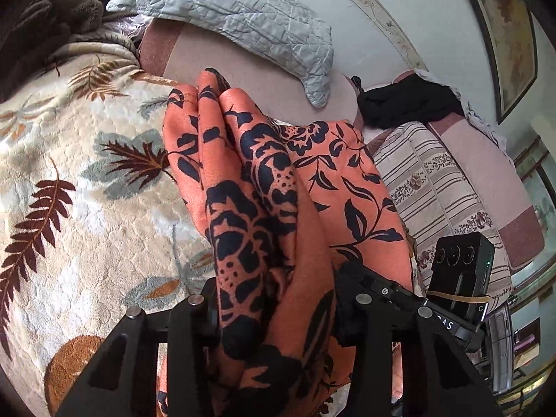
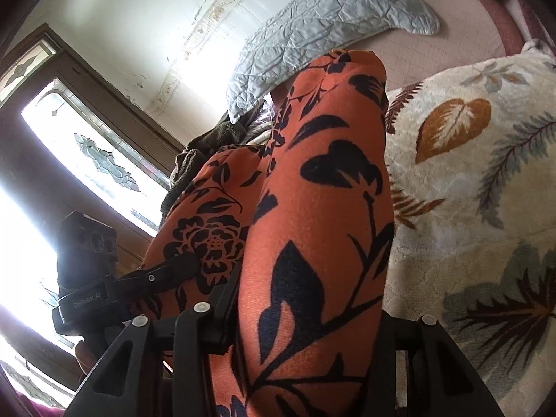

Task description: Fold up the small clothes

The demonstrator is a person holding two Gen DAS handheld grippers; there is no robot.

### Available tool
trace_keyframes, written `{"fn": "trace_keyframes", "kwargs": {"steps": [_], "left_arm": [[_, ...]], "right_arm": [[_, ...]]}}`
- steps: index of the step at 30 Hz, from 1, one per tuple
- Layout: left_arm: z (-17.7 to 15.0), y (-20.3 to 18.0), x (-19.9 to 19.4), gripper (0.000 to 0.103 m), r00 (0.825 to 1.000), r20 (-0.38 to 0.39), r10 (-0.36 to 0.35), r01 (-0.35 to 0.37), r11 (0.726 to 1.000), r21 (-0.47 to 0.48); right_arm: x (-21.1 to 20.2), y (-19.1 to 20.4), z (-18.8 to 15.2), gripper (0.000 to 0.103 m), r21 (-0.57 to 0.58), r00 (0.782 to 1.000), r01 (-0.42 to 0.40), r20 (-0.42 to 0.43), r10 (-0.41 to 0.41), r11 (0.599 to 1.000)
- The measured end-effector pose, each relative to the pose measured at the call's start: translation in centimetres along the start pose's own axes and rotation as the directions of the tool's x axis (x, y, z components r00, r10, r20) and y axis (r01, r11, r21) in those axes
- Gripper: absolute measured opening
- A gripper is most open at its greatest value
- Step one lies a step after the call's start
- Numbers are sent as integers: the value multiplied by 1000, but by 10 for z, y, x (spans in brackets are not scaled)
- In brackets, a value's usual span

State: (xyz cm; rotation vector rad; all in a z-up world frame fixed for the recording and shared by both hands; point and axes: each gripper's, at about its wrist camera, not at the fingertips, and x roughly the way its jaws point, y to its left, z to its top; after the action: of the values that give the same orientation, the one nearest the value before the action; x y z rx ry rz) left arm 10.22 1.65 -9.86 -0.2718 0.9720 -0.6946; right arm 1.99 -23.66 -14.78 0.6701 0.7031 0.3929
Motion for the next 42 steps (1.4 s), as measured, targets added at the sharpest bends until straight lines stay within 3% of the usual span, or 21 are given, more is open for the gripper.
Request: {"fn": "trace_keyframes", "kwargs": {"steps": [9, 16, 22, 28, 31, 32, 34, 37, 40, 42], "left_arm": [[-12, -60, -7, 45, 1000, -8, 22, -21, 996, 82], [-33, -87, 16, 45, 996, -50, 68, -62, 992, 110], [-47, -77, 32, 45, 987, -69, 147, -139, 984, 108], [-58, -35, 40, 45, 972, -101, 211, -207, 977, 41], [-67, -10, 52, 46, 953, -159, 257, -260, 966, 5], [-71, -2, 55, 46, 946, -163, 281, -285, 959, 1], [-75, 11, 58, 59, 949, -180, 261, -270, 962, -30], [-75, 10, 45, 65, 939, -170, 299, -309, 950, -35], [-77, -12, 20, 66, 904, -97, 415, -411, 910, 58], [-79, -27, -6, 66, 878, -11, 479, -475, 873, 108]], "right_arm": [[-70, -11, -15, 45, -25, 997, -3, 73, 5, 1000], [-87, -31, -29, 45, 6, 997, 31, 65, -31, 1000], [-72, -36, -39, 45, 30, 998, 56, 32, -57, 998], [-37, -45, -56, 45, 77, 998, 66, -4, -66, 995], [-15, -51, -66, 45, 105, 993, 106, -63, -100, 989], [-9, -55, -70, 47, 116, 988, 138, -88, -128, 984], [-7, -60, -75, 58, 134, 976, 201, -109, -187, 970], [-19, -55, -77, 63, 122, 965, 255, -94, -244, 959], [-41, -31, -79, 66, 16, 918, 395, -31, -395, 918], [-62, -12, -85, 66, -30, 883, 468, 55, -466, 883]]}}
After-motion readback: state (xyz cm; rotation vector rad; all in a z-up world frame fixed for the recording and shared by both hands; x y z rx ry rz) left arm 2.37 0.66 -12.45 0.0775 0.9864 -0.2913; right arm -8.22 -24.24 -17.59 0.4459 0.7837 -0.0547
